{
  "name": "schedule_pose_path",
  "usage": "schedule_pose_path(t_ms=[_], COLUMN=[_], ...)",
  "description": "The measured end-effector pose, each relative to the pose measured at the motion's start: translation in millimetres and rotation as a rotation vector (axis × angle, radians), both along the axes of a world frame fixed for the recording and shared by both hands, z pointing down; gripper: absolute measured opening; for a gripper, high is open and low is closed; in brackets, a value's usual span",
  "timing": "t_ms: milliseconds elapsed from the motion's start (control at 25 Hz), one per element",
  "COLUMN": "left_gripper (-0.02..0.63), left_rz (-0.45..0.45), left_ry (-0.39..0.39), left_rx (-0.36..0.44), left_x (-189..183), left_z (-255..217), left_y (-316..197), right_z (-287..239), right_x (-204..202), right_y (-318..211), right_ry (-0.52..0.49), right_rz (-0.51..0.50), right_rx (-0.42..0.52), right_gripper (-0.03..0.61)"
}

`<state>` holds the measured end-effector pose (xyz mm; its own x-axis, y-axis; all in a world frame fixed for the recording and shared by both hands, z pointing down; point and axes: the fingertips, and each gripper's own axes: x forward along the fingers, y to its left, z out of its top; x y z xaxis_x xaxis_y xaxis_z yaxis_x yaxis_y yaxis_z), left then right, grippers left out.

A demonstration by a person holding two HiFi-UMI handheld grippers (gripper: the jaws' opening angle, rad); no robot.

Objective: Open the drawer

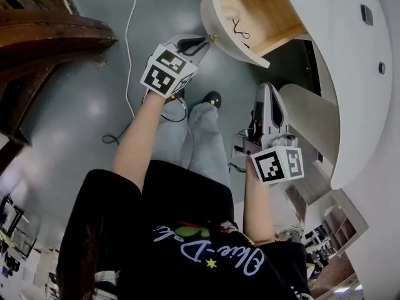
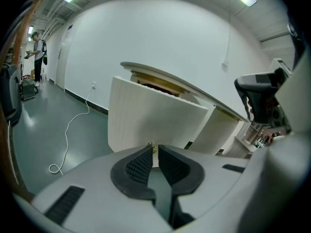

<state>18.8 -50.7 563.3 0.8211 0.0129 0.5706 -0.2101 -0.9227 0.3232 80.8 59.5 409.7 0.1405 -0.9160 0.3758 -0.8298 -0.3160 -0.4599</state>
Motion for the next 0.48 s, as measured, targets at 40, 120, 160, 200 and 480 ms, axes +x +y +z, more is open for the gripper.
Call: schedule_pose_path(t_ms=[40,120,160,200,480], left_gripper=[0.026,0.009,0.006,0.006,0.005], left_rz=[0.000,0.006,0.011,0.016,0.064], left_ry=[0.006,0.024,0.033,0.044,0.112], left_rx=[0.008,0.019,0.026,0.036,0.105], left_x=[-1.5,-4.0,-5.3,-6.6,-10.8], left_z=[-6.6,-22.2,-31.1,-40.6,-107.7], left_y=[3.4,12.0,16.1,19.6,42.4], right_z=[-3.7,-12.3,-17.3,-22.5,-54.9], right_x=[-0.1,-1.2,-2.3,-3.6,-4.2], right_y=[2.1,6.4,8.3,10.2,27.8], right_ry=[0.001,0.002,0.004,0.007,0.045], right_rz=[0.000,-0.003,-0.006,-0.010,-0.008], right_rx=[0.006,0.020,0.029,0.038,0.062], right_gripper=[0.000,0.000,0.000,0.000,0.000])
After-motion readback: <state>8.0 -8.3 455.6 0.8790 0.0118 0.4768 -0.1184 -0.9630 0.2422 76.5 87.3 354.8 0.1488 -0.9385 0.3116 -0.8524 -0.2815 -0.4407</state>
